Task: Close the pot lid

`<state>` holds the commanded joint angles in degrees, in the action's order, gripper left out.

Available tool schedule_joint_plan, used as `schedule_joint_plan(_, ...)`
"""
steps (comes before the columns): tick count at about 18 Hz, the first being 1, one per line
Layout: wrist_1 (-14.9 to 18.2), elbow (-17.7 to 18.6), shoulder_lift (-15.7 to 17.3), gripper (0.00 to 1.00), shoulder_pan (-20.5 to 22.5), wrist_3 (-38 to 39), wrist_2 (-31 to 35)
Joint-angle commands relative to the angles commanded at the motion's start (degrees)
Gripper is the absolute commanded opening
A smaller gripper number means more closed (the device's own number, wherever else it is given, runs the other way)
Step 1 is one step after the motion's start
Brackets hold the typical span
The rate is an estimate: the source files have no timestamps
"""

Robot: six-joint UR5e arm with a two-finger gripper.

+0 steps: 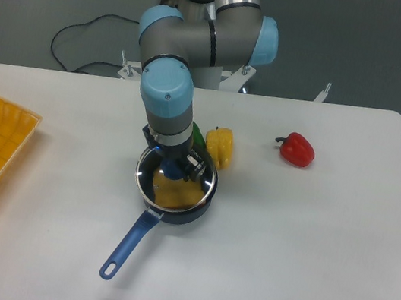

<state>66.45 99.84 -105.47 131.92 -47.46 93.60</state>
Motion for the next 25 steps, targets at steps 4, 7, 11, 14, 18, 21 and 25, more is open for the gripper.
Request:
schedule_joint_plan(4, 0.0, 0.0, 0.0, 0.57, 0.0, 0.0, 0.0)
schedule_joint_plan(7, 0.0, 0.0, -0.17, 0.58, 0.0, 0.0, 0.0)
schedule_joint_plan(11, -0.09, 0.0, -0.35, 0.58, 0.0, 0.0, 0.0)
schedule_joint_plan(14, -0.09, 0.0, -0.35, 0.58, 0.0, -0.09, 0.0)
schedule_joint_plan(18, 0.0, 0.09, -0.35, 0.65, 0.0, -0.44, 0.09)
schedule_joint_plan(21, 0.0, 0.09, -0.35, 0.97, 0.0, -0.7, 0.09)
schedule_joint_plan(25, 0.09, -0.35, -0.26, 1.0, 0.26, -0.62, 0.09)
